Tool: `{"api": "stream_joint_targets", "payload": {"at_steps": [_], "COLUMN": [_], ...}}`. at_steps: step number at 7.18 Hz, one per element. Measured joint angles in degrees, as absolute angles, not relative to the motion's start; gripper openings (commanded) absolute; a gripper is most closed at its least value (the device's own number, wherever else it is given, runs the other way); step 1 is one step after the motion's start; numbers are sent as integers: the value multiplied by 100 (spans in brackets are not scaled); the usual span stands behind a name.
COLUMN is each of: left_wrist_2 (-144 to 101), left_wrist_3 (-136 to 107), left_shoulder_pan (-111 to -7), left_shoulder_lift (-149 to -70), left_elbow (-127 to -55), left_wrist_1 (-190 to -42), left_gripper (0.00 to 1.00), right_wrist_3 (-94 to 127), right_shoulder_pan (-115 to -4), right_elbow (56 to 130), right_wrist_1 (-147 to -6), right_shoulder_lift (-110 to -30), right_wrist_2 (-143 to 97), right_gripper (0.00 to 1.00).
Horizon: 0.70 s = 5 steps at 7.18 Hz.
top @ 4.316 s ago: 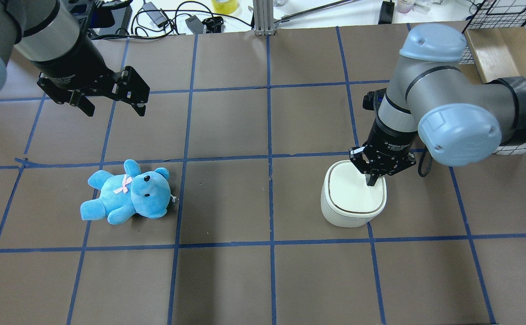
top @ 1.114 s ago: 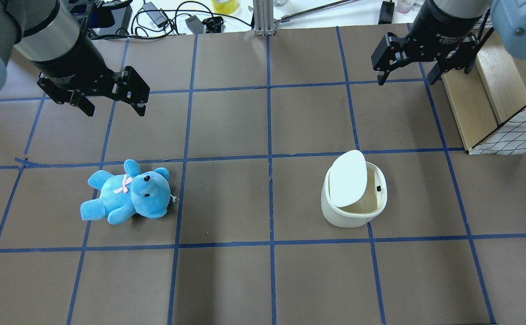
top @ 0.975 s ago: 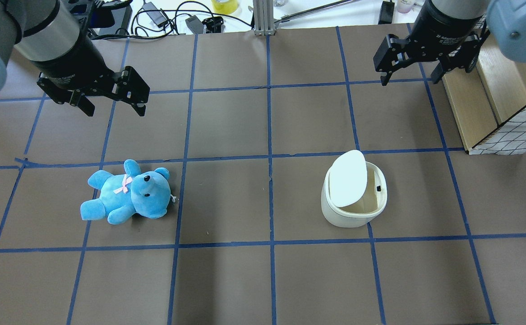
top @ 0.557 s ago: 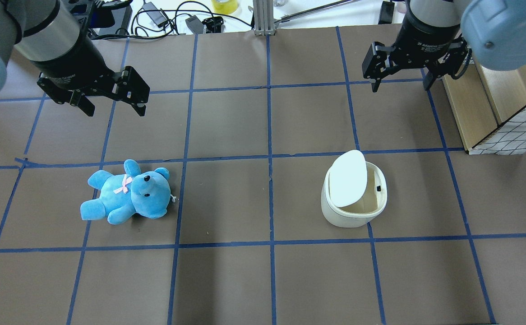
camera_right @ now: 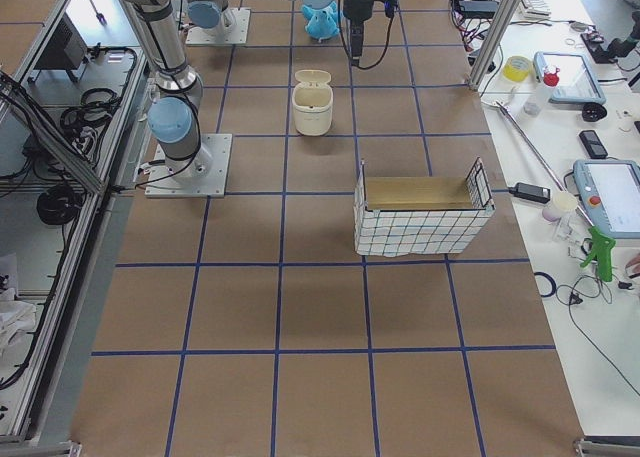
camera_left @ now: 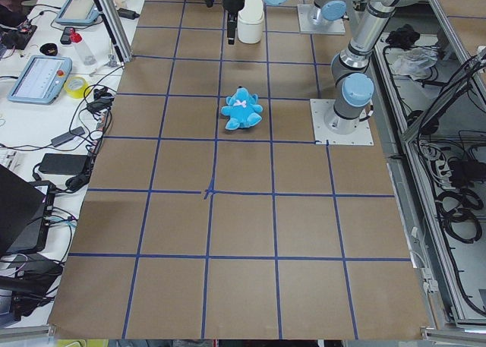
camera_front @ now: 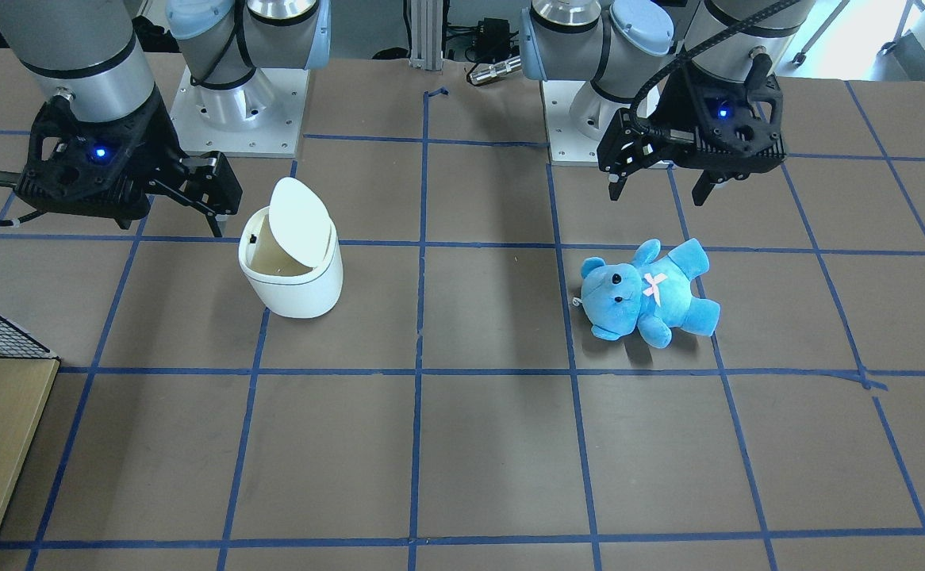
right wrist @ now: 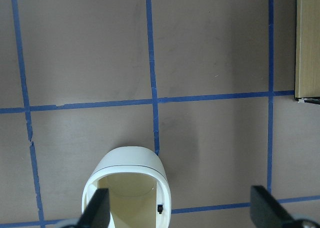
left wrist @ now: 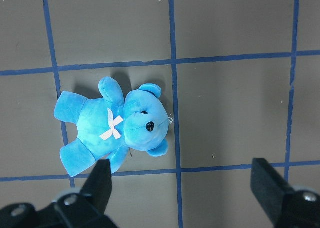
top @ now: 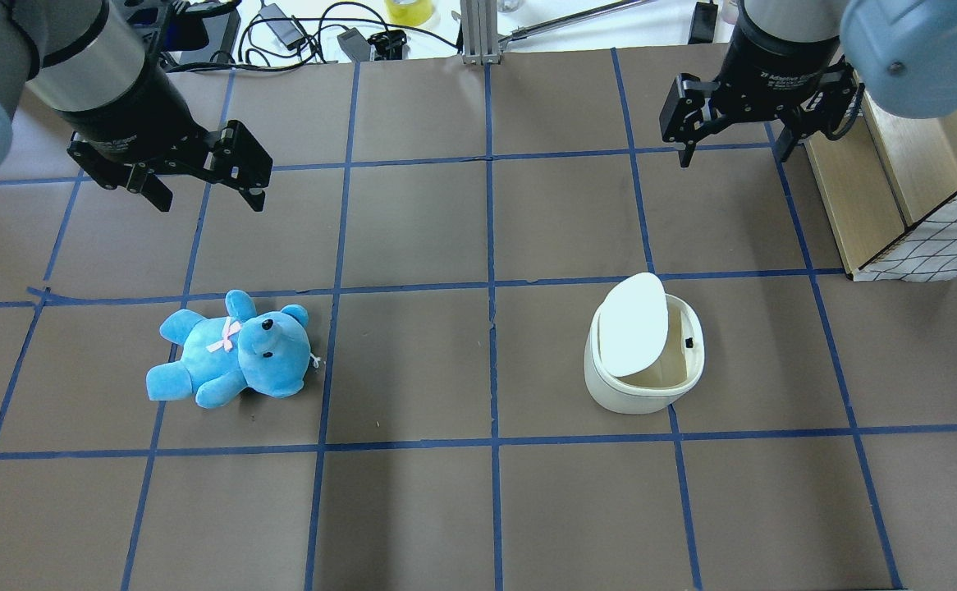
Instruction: Open trash can with right arm
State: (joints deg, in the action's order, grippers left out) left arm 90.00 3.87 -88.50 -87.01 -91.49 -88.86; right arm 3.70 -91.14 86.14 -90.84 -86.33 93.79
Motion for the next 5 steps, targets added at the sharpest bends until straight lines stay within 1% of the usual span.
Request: {"api": "stream_joint_targets", "payload": {"at_steps": [5], "left_wrist_2": [9000], "left_wrist_3": [387], "left_shoulder_pan": [-8850], "left_shoulder_lift": [-8701], "left_elbow": [-9149], "left_wrist_1": [-8886], "left_gripper": [100], "right_wrist_3": [378], "right_shoulder_pan": [-9094], "right_elbow": [8596], "right_wrist_1": [-8926], "right_shoulder_lift": [-8648], "right_wrist_2": [9110], "right_gripper": [100]}}
